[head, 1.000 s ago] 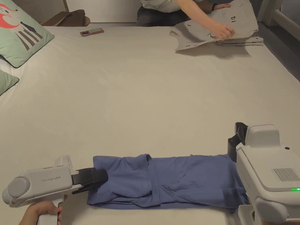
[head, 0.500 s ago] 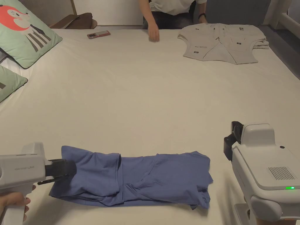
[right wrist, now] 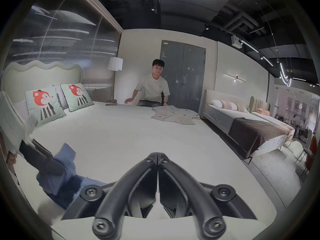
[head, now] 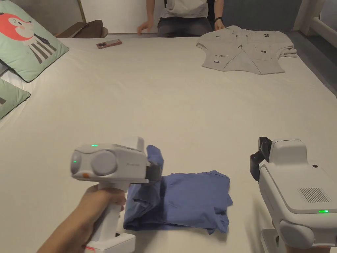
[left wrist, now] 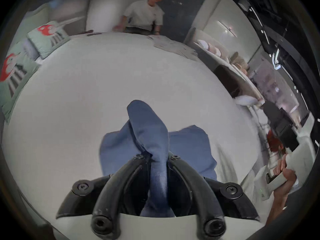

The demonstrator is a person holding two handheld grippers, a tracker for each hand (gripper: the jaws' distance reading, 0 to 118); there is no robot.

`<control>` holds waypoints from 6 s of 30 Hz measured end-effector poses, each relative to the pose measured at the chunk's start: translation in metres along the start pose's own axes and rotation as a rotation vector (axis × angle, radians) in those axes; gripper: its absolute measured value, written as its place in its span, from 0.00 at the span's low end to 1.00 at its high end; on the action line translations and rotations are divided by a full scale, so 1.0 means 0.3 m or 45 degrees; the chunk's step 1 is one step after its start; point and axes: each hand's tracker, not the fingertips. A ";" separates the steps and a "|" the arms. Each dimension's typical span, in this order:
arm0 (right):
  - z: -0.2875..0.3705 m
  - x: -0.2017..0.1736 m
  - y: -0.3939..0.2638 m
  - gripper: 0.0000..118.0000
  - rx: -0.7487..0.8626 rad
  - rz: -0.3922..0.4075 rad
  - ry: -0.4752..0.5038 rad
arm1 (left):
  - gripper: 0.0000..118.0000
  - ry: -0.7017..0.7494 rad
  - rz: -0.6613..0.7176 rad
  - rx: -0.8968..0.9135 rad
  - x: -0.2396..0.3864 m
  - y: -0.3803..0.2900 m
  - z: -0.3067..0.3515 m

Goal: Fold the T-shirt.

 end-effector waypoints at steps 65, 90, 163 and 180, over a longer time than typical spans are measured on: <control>0.020 0.139 -0.046 0.00 -0.060 -0.016 -0.102 | 0.00 0.075 -0.318 0.225 0.396 -0.303 -0.389; 0.092 0.008 0.060 0.00 0.077 -0.025 -0.057 | 0.00 0.163 -0.209 0.887 0.100 -0.115 0.176; -0.190 -0.272 -0.381 0.00 -0.584 -0.040 0.197 | 0.49 -0.319 0.422 -0.095 -0.244 -0.192 -0.247; -0.137 -0.286 -0.232 0.00 -0.389 -0.073 0.235 | 0.11 -0.431 0.467 -0.130 -0.385 -0.090 -0.151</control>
